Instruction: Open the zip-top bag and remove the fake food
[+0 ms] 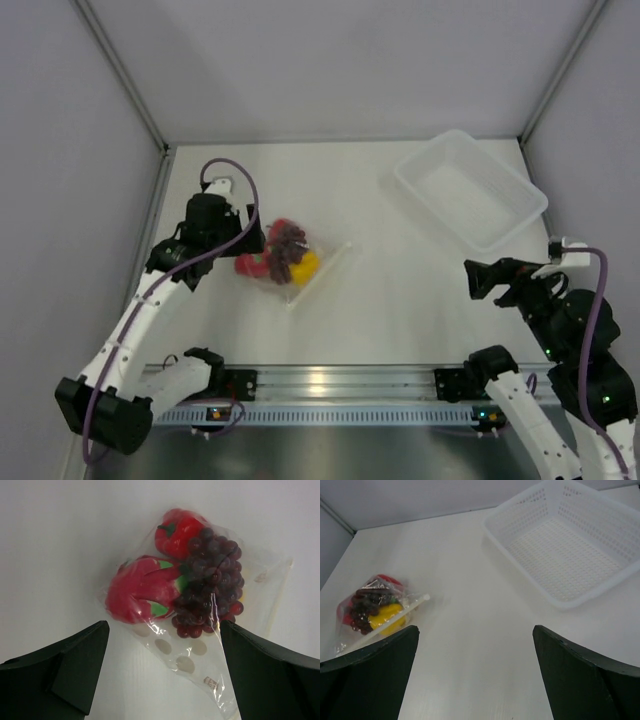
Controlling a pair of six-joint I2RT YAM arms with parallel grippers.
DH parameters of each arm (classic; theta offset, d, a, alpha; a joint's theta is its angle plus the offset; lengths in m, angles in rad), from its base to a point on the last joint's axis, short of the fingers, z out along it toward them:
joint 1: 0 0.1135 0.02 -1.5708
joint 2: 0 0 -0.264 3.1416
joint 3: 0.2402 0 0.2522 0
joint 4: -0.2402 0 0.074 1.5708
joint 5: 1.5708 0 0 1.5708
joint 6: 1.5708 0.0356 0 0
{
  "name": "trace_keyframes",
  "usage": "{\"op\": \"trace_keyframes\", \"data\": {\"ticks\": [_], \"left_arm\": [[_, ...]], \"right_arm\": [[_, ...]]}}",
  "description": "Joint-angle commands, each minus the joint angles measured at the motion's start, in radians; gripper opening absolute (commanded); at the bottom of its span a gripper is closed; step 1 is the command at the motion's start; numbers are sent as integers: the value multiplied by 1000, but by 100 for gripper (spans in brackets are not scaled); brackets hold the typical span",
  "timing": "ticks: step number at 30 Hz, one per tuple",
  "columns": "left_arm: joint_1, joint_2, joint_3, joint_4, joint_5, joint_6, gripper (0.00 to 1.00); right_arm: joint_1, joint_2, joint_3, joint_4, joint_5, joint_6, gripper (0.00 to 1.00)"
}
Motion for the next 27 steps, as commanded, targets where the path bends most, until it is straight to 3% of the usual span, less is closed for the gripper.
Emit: {"op": "trace_keyframes", "data": {"ticks": [1,3,4,5,7,9,14,19,27], "left_arm": [[-81,104,118,16,-150,9,99],[-252,170,174,-59,-346,-14,99],[-327,234,232,-77,-528,-20,99],[-468,267,252,-108,-587,-29,99],[-606,340,286,-108,-652,-25,99],[-670,396,318,-100,-677,4,99],[-884,684,344,-100,-919,104,99],[-916,873,371,-96,-968,109,99],[-899,1048,389,-96,-1079,142,95]], "right_arm": [[13,59,-29,74,-51,17,99],[12,97,-40,90,-86,26,99],[12,110,-43,109,-98,40,99],[13,129,-45,118,-109,46,99],[12,149,-45,130,-161,58,100],[13,153,-43,146,-186,66,100],[13,137,-38,147,-188,72,99],[13,122,-45,141,-189,71,99],[13,113,-58,137,-184,57,100]]}}
